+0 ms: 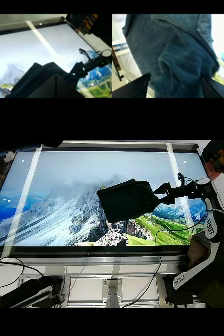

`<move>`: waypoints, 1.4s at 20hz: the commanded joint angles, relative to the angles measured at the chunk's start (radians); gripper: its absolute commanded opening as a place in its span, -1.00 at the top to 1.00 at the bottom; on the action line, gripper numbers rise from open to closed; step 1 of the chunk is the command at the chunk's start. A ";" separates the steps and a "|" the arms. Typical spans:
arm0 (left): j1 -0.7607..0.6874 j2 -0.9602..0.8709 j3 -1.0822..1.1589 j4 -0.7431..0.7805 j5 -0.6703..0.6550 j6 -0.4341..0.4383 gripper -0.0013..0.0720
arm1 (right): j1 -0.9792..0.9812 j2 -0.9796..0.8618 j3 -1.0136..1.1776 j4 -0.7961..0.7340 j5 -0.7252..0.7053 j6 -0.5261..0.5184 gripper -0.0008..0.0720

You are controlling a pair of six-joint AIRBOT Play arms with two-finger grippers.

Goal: Fold the clothes and pants, and hang the long-sleeved shirts on hangers.

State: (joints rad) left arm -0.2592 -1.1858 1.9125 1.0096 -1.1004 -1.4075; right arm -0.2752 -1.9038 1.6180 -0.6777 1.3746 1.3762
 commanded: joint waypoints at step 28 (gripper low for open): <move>0.001 -0.011 0.000 0.009 -0.203 -0.002 0.87 | 0.157 -0.145 0.059 -0.076 -0.088 0.077 0.94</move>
State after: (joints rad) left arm -0.2588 -1.1965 1.9125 1.0176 -1.3029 -1.4097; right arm -0.1127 -2.0453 1.6360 -0.7795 1.2549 1.4548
